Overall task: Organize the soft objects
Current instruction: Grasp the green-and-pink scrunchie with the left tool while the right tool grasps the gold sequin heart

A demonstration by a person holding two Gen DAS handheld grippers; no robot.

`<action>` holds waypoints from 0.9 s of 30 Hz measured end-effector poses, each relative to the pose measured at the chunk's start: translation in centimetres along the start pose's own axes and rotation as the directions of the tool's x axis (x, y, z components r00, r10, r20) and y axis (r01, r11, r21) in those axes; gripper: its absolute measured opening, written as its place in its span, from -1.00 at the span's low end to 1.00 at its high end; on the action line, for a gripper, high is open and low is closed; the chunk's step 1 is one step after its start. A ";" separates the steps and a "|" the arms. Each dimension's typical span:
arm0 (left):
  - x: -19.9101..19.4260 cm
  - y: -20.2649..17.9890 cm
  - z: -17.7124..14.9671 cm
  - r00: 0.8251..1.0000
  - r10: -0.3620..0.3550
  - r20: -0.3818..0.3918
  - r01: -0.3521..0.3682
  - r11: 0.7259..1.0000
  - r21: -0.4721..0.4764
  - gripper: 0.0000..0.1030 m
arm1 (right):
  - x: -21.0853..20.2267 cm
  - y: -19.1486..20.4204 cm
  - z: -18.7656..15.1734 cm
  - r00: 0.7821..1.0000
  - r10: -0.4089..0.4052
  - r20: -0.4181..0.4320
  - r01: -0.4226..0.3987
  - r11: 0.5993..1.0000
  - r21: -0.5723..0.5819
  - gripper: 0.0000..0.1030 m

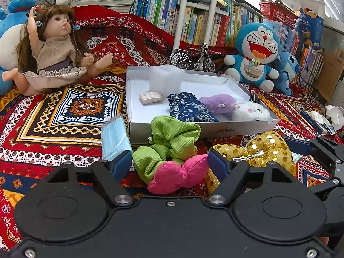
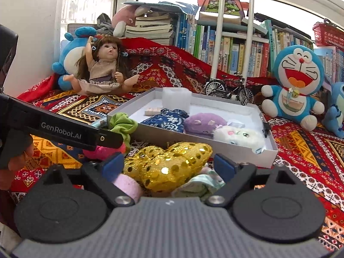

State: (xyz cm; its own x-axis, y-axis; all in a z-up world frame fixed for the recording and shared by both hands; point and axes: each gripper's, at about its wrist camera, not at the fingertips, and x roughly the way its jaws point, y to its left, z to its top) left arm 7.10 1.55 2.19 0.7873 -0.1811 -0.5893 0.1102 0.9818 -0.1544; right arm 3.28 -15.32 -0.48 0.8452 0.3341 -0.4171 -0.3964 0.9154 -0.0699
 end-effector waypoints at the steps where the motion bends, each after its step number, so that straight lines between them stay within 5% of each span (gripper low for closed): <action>1: 0.0 0.0 -0.1 1.000 0.000 0.000 0.000 1.000 0.000 0.48 | 0.0 0.1 0.0 1.000 0.000 0.001 0.000 1.000 -0.004 0.78; 9: -0.1 0.1 -0.4 1.000 -0.009 -0.002 0.009 1.000 -0.008 0.41 | 0.0 0.3 -0.1 1.000 0.000 0.003 0.000 1.000 -0.004 0.56; 27: -0.5 -0.3 -1.0 1.000 -0.008 0.000 0.008 1.000 0.015 0.30 | 0.0 0.3 -0.2 1.000 0.000 -0.001 0.000 1.000 -0.001 0.48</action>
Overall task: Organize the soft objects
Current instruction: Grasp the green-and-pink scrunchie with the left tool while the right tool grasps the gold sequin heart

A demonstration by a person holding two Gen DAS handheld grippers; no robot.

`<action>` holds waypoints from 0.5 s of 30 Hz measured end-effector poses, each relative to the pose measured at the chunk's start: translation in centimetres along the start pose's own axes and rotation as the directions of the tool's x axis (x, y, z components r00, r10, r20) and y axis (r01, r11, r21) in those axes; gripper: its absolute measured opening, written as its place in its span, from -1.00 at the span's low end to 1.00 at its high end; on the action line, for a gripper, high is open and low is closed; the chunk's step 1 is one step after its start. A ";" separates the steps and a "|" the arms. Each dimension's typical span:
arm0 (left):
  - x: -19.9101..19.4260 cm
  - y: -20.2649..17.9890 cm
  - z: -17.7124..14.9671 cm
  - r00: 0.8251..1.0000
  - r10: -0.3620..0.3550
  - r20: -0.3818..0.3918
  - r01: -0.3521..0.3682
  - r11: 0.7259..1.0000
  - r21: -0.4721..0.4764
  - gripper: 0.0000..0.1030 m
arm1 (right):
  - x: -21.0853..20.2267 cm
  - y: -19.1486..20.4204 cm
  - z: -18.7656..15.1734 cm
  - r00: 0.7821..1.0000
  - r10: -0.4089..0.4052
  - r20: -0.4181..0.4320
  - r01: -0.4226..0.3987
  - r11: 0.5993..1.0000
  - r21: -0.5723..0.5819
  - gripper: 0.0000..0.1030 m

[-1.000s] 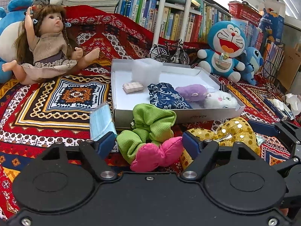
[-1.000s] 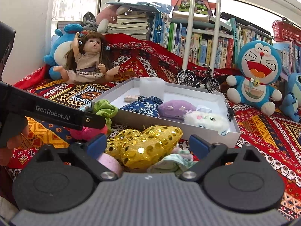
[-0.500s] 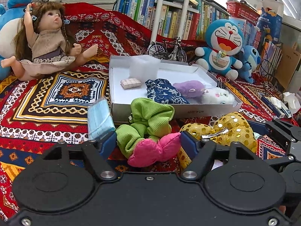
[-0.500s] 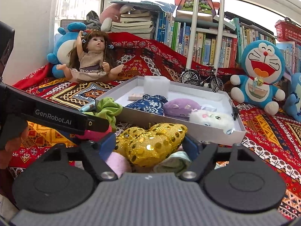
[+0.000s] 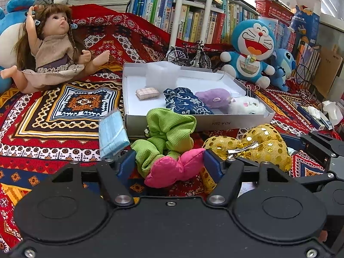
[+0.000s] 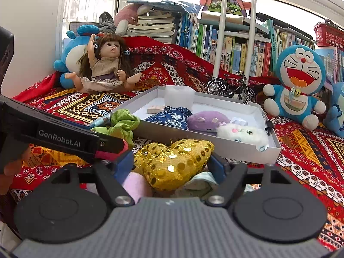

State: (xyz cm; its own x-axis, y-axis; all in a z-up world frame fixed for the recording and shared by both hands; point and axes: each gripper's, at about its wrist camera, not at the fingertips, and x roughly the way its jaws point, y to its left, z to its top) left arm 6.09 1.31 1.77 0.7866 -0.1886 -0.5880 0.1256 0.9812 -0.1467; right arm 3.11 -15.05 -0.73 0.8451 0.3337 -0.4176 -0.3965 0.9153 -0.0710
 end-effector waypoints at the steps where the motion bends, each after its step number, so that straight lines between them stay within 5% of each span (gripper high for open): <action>1: 0.0 -0.1 -0.1 1.000 0.002 0.004 -0.002 1.000 0.008 0.30 | 0.0 0.0 -0.1 1.000 0.001 -0.001 -0.001 1.000 0.003 0.48; 6: -0.2 -0.8 -0.6 1.000 0.018 0.021 -0.019 0.999 0.046 0.29 | 0.0 0.1 -0.3 1.000 -0.004 0.001 0.004 1.000 -0.002 0.47; 15: -1.5 -2.1 -0.7 0.997 0.041 0.072 -0.048 0.994 0.095 -0.26 | -0.7 -0.7 -0.1 1.000 -0.018 0.019 0.017 0.998 0.058 0.01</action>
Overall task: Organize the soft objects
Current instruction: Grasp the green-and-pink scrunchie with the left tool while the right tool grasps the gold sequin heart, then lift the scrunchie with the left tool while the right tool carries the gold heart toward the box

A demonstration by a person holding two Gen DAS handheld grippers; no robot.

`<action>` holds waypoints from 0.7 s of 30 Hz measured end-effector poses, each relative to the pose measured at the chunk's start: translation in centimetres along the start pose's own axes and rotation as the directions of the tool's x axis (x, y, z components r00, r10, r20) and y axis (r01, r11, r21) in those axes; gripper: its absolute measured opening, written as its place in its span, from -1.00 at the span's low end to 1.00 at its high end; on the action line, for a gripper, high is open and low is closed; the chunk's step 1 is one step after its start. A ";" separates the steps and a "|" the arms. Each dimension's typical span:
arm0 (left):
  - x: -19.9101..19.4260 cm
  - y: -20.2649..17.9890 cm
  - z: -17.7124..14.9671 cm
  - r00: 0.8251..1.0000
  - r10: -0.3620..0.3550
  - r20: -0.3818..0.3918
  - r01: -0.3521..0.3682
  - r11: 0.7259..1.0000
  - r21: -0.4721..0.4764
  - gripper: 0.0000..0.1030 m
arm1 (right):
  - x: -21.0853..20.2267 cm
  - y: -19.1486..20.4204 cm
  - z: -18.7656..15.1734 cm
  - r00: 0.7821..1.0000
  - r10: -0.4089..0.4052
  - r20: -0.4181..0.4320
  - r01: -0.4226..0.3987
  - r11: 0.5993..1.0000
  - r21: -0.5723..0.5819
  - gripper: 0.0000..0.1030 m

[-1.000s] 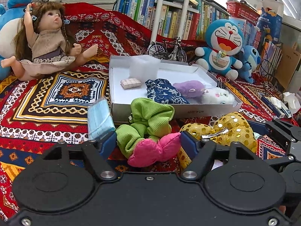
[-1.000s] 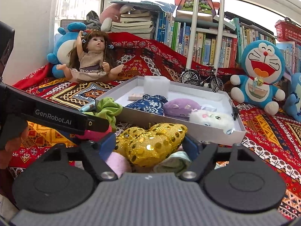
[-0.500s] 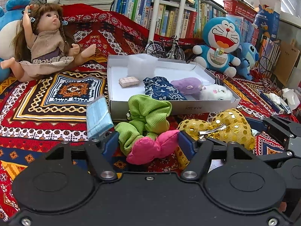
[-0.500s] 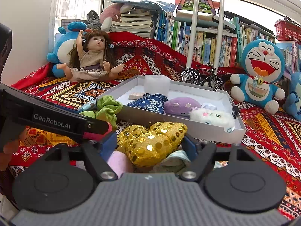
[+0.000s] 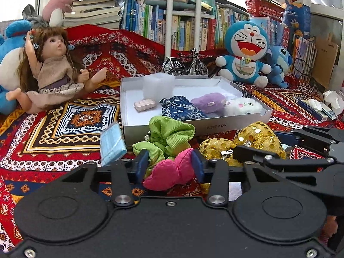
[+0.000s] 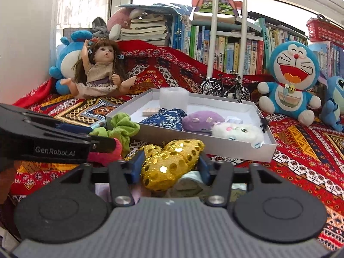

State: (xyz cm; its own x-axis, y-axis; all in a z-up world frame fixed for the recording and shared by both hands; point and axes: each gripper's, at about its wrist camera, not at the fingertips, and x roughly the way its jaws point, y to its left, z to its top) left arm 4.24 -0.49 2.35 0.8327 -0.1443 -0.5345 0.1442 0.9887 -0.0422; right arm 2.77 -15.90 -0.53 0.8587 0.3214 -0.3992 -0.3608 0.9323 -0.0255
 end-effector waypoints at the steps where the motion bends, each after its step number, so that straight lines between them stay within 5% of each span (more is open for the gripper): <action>1: -0.2 -0.1 0.0 1.000 0.001 0.006 -0.001 1.000 0.001 -0.38 | -0.1 -0.1 0.0 1.000 -0.001 0.002 0.001 1.000 0.004 0.00; 5: -0.7 -0.1 0.3 0.999 0.012 0.034 -0.012 1.000 0.000 -0.61 | -0.5 -0.1 0.2 1.000 -0.013 0.022 0.012 1.000 0.013 -0.06; 11: -0.9 0.4 0.6 1.000 0.008 0.029 -0.008 1.000 -0.016 -0.60 | -1.4 -0.6 1.2 0.997 -0.028 0.065 0.026 0.999 0.023 -0.07; 21: -0.7 0.7 0.0 0.999 0.024 0.023 -0.023 0.999 -0.037 -0.02 | -2.8 -1.7 2.4 0.990 -0.078 0.118 0.072 0.996 0.051 -0.05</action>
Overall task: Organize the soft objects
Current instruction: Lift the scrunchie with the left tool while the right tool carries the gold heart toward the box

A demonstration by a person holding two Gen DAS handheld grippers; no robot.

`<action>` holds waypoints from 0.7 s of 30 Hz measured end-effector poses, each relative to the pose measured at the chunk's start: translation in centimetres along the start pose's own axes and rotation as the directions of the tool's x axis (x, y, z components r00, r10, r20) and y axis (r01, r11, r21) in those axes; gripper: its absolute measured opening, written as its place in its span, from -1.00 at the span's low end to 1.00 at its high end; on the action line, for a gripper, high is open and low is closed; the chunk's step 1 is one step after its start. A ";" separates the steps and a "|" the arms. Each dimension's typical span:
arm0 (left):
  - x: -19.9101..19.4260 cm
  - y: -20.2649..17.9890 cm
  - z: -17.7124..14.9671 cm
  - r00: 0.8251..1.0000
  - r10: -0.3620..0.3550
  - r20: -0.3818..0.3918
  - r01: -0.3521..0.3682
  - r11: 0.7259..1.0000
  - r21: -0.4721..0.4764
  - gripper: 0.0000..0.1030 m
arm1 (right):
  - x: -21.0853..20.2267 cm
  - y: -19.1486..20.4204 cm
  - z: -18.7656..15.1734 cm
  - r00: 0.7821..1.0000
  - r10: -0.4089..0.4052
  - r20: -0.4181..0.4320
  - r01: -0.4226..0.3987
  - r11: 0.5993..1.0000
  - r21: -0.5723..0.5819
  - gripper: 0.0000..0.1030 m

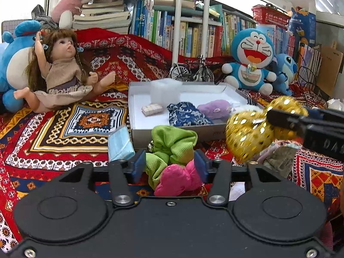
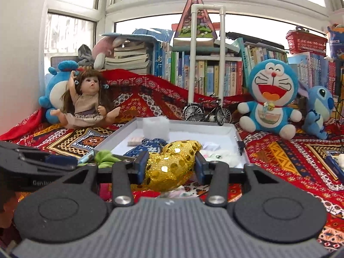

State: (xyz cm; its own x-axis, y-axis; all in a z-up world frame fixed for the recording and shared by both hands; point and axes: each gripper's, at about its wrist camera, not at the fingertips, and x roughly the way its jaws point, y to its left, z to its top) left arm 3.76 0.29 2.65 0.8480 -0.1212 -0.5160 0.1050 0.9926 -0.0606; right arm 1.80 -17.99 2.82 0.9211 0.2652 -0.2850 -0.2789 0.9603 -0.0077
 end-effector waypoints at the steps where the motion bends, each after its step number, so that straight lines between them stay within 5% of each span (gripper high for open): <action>1: 0.1 0.0 -0.1 1.000 -0.003 -0.003 0.003 1.000 0.000 0.04 | -0.1 -0.1 0.0 1.000 -0.003 0.001 0.003 1.000 -0.001 -0.04; 5: 0.8 0.0 -0.4 0.999 -0.014 -0.045 0.014 1.000 -0.004 0.40 | 0.0 -0.3 -0.1 1.000 -0.008 -0.006 0.008 1.000 0.001 -0.02; 11: 1.9 0.0 -1.0 0.994 -0.046 -0.101 0.042 0.999 -0.034 0.42 | 0.1 -0.2 -0.5 1.000 -0.012 -0.019 0.012 1.000 -0.008 0.01; 21: 1.7 -0.1 -0.3 0.996 -0.045 -0.079 0.041 0.998 -0.047 -0.15 | 0.4 -0.4 -0.6 0.999 -0.020 -0.027 0.020 1.000 0.001 0.02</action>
State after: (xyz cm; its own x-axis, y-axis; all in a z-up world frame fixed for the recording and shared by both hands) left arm 5.04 0.02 1.56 0.7987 -0.1648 -0.5787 0.1149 0.9858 -0.1222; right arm 2.11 -18.29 2.18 0.9189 0.2432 -0.3106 -0.2596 0.9656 -0.0121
